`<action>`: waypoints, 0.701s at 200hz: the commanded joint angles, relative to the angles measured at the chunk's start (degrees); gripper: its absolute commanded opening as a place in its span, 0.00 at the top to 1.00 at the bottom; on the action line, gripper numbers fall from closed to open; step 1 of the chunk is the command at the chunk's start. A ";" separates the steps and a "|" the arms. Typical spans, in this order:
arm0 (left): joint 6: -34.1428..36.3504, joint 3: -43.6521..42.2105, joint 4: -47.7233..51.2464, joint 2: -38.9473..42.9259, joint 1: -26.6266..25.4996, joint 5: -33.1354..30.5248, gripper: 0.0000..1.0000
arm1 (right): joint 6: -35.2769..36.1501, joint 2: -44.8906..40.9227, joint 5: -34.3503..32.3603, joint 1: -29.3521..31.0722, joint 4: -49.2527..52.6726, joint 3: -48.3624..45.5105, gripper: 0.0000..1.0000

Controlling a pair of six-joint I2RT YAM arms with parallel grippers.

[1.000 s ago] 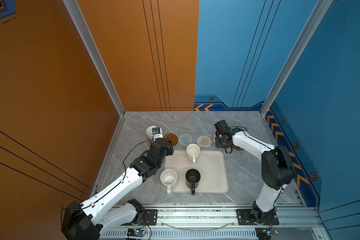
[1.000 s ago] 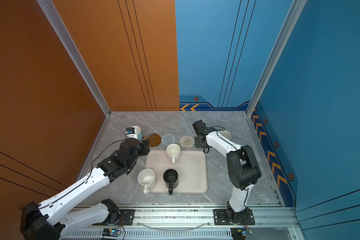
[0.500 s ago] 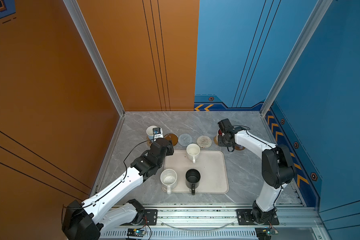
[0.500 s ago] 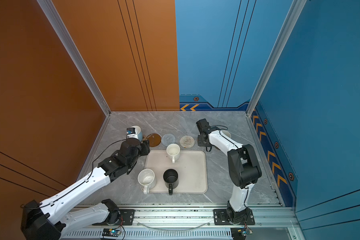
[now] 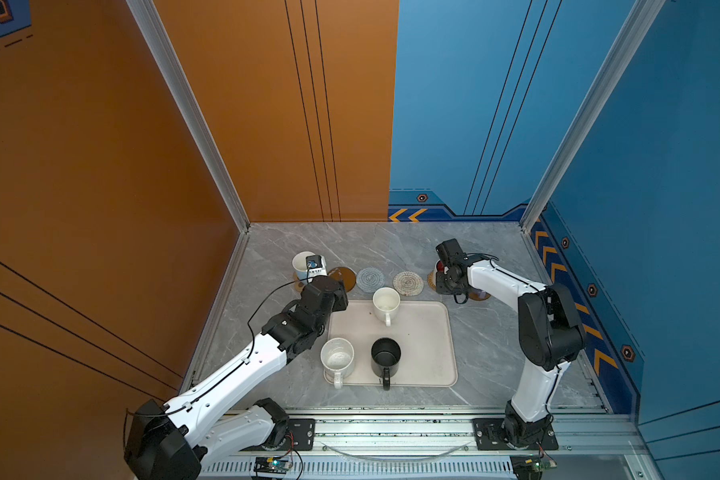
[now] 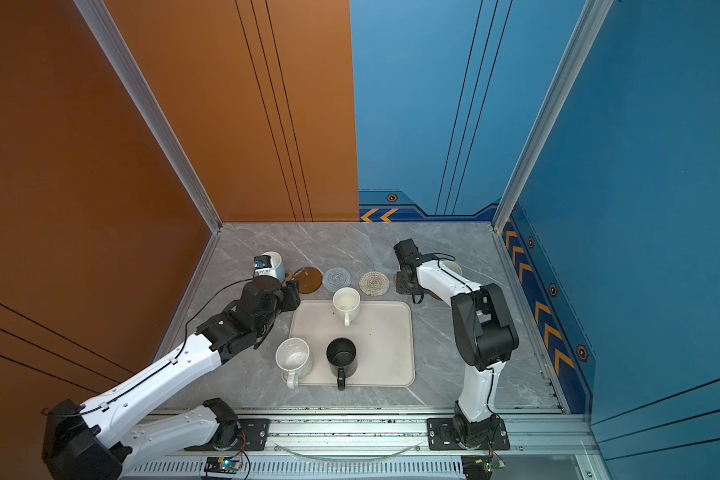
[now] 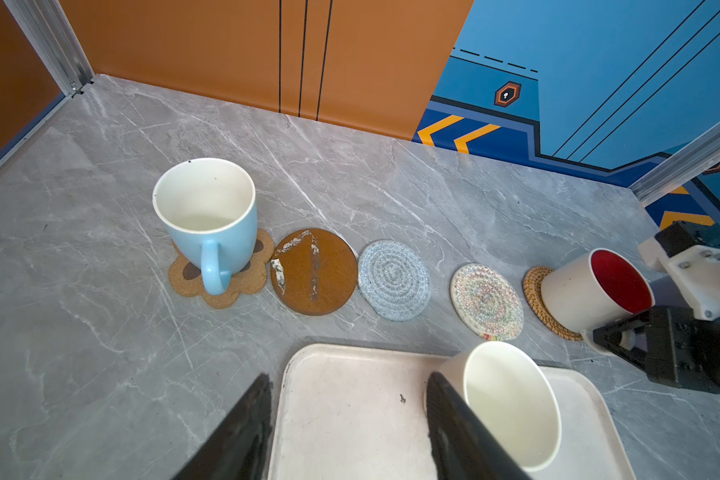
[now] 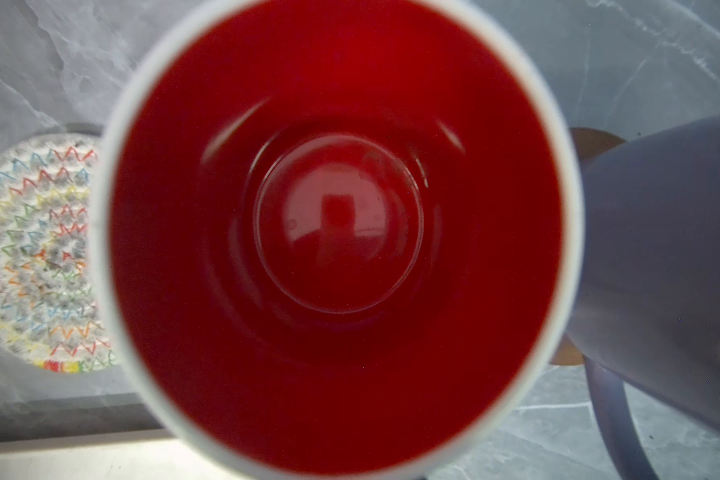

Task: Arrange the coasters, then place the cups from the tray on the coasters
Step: 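Lower the red-lined mug onto the rattan coaster with the right gripper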

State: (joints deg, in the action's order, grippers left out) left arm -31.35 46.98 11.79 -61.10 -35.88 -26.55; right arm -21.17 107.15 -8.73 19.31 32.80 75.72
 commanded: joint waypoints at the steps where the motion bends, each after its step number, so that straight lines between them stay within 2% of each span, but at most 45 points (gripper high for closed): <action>1: -0.46 0.57 0.55 -0.33 0.46 0.57 0.40 | 0.25 -0.19 -0.09 -0.39 -2.75 1.39 1.00; 95: -0.45 0.72 0.69 -0.51 0.53 0.69 0.40 | -0.45 -0.13 0.26 -0.39 -2.83 0.24 1.00; 140: -0.47 0.53 0.70 -0.33 0.46 0.62 0.40 | -0.63 -0.69 1.09 -0.39 -3.00 -0.12 0.82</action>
State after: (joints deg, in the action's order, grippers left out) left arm -31.35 46.98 11.79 -61.36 -35.88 -26.52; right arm -21.21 107.42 -8.47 19.25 31.99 75.68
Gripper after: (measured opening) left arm 0.603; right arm 0.157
